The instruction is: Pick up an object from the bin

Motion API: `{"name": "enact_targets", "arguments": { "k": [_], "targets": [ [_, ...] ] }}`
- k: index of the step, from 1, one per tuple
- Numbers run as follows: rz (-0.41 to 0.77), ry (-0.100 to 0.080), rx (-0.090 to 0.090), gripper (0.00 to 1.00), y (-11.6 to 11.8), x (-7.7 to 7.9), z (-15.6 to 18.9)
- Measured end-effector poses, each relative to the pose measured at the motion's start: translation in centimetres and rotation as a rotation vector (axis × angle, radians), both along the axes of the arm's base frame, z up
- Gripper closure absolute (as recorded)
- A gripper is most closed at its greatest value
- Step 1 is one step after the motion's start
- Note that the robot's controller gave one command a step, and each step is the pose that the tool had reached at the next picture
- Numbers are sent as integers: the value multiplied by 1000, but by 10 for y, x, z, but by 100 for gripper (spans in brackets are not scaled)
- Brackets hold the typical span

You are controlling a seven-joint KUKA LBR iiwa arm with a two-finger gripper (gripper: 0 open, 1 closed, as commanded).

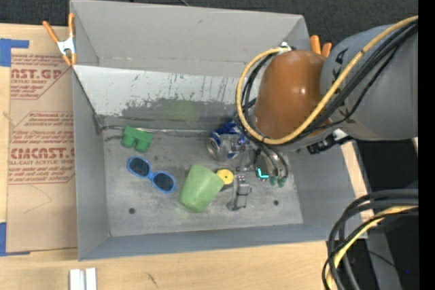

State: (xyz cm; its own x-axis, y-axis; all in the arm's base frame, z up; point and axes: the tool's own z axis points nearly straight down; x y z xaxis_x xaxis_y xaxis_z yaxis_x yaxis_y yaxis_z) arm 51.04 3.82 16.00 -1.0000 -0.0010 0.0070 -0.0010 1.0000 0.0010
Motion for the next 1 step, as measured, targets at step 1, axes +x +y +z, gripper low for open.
{"name": "enact_targets", "arguments": {
  "k": [1],
  "targets": [
    [205,-3,0,0,-1,8,-93]
  ]
}}
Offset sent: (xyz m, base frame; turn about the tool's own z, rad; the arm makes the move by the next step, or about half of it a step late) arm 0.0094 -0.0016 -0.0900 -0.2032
